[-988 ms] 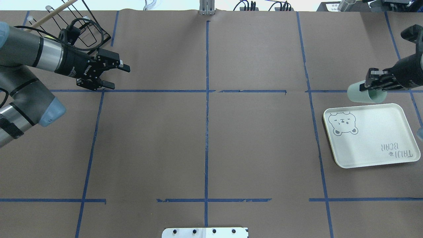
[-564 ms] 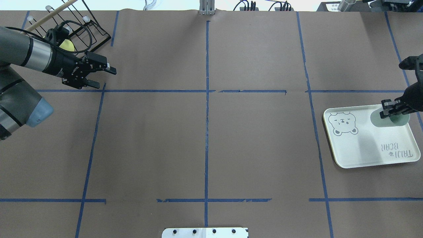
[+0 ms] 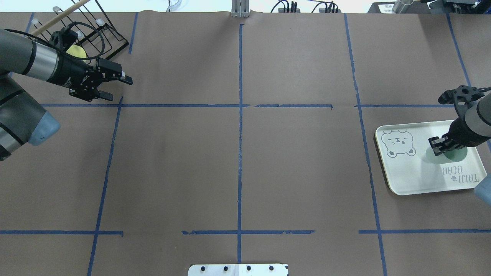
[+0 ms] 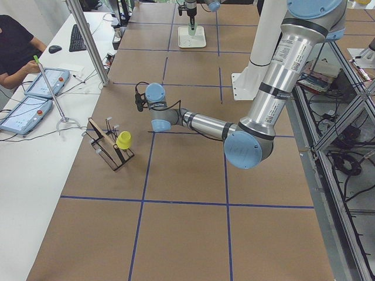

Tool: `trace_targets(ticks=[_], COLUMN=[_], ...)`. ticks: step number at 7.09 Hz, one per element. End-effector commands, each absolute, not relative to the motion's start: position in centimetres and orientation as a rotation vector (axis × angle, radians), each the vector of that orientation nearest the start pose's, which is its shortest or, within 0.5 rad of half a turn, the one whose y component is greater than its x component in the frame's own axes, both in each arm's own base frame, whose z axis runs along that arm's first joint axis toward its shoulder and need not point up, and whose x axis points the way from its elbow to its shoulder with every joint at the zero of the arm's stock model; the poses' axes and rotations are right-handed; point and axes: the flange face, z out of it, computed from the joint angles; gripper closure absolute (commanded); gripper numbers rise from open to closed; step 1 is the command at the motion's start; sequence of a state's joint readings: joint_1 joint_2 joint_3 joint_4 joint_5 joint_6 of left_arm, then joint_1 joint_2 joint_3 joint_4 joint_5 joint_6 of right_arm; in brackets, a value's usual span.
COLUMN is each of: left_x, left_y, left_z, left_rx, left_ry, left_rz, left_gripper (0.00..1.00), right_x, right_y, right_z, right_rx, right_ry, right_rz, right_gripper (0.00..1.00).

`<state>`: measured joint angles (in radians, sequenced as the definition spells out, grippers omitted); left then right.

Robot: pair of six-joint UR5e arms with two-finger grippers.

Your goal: Left arm grabs green cup and hands to right arm on tray

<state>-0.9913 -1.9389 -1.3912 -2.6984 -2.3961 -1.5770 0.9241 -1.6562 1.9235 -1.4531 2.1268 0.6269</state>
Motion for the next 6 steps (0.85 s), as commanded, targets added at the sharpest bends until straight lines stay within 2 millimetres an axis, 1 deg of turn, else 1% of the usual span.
trace_targets(ticks=[1,2,3,4,5,6], left_x=[29.2,29.2,29.2,29.2,29.1,28.0], left_y=[-56.0,-56.0,-56.0,-56.0,-56.0,-55.4], left_z=[40.6,40.6,40.6,40.6,40.7,43.3], left_rx=[-0.029,-0.029,-0.029,-0.03,-0.028,-0.015], left_ry=[1.405,1.405,1.405,1.405,1.404,1.375], left_rz=[-0.29,-0.29,-0.29,-0.289,-0.291,-0.284], left_gripper=[0.0,0.0,0.0,0.0,0.0,0.0], right_x=[-23.2,-23.3,-23.1,-22.5,-19.7,-14.8], right_y=[-42.2,-42.3,-42.3,-42.3,-42.5,-42.8], right_z=[52.7,52.5,52.4,51.7,49.6,47.5], right_rx=[-0.035,-0.035,-0.034,-0.027,0.011,0.025], right_ry=[-0.66,-0.662,-0.662,-0.676,-0.705,-0.74], right_rz=[-0.15,-0.15,-0.147,-0.141,-0.108,-0.042], right_gripper=[0.97,0.74,0.08,0.0,0.0,0.0])
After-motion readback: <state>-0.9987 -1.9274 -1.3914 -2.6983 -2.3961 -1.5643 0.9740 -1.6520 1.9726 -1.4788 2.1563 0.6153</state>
